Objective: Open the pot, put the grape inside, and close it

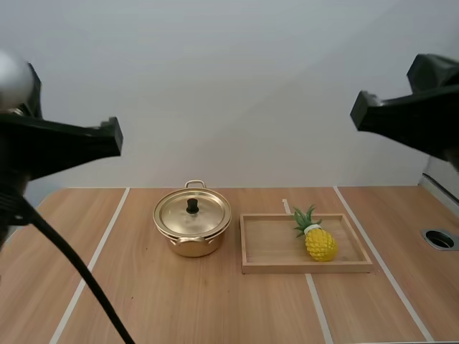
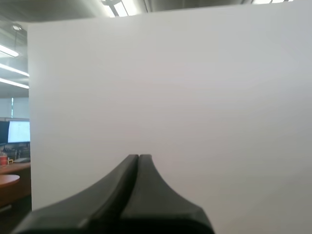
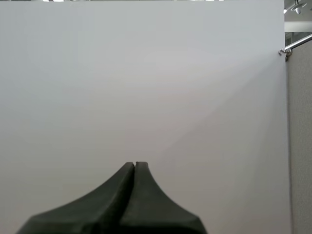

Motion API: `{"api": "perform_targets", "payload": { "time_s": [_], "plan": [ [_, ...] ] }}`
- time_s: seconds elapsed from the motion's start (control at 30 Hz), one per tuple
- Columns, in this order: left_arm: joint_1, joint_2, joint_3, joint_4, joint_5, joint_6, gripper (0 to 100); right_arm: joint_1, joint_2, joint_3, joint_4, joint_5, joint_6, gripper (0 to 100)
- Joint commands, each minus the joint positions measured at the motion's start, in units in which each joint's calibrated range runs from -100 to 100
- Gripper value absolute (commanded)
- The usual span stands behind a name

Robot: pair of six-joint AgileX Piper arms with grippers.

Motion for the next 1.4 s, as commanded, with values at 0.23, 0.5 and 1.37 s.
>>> {"api": "perform_targets", "payload": {
  "time_s": [0.23,0.5,1.37],
  "plan": [
    [0.08,-0.2,22.4,0.3,-11.6,-0.9,0,-0.1,-0.3,19.0,-1.1,-4.4,0.0,0],
    [0.08,-0.2,35.3,0.3,-14.7,-0.9,0,-0.1,-0.3,31.9,-4.2,-5.0,0.0,0],
    [0.08,-0.2,38.5,-1.4,2.3,-9.1,0,-0.1,-0.3,45.0,-3.9,-5.7,0.0,0]
  ]
}}
